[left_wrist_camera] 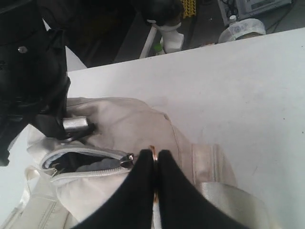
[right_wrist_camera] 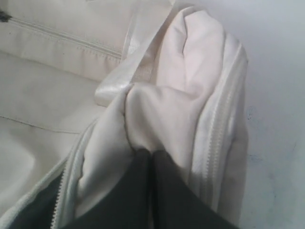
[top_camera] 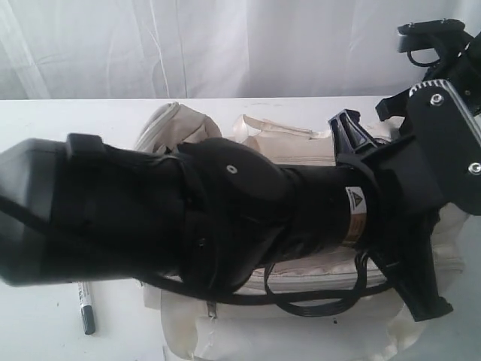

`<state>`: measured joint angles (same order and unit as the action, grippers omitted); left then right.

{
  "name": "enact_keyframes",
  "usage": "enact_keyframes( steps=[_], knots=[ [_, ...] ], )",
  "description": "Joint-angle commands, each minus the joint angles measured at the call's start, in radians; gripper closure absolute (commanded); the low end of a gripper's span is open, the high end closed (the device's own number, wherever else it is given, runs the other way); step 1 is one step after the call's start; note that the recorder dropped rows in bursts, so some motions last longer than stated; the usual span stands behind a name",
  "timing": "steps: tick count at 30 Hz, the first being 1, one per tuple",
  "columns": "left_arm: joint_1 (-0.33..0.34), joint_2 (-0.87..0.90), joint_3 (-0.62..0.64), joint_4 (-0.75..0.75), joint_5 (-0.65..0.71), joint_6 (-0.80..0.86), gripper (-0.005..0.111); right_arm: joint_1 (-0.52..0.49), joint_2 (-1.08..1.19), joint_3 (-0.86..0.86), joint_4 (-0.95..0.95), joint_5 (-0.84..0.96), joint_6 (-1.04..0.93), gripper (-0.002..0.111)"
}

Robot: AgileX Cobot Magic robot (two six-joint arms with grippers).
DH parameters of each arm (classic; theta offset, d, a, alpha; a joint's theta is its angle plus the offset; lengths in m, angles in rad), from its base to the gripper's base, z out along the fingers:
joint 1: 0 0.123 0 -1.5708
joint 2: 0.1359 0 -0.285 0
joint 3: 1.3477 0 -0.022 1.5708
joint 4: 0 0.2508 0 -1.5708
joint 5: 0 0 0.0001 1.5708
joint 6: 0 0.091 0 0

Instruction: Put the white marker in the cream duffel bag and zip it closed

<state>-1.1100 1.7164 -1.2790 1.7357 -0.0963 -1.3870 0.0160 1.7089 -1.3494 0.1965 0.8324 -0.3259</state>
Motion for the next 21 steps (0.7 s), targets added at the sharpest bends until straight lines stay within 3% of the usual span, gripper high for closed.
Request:
enact_keyframes(
  steps=[1, 10, 21],
  knots=[
    [-0.02, -0.059, 0.006, 0.009, -0.137, -0.011, 0.107, -0.031, -0.002, -0.015, -0.033, -0.121, -0.001, 0.108],
    [-0.02, -0.124, 0.12, 0.009, -0.107, -0.004, 0.107, -0.057, -0.002, -0.015, -0.033, -0.119, 0.018, 0.108],
    [-0.02, -0.135, 0.162, 0.009, 0.116, 0.041, 0.107, -0.057, -0.12, -0.015, -0.006, 0.042, 0.014, 0.107]
  ],
)
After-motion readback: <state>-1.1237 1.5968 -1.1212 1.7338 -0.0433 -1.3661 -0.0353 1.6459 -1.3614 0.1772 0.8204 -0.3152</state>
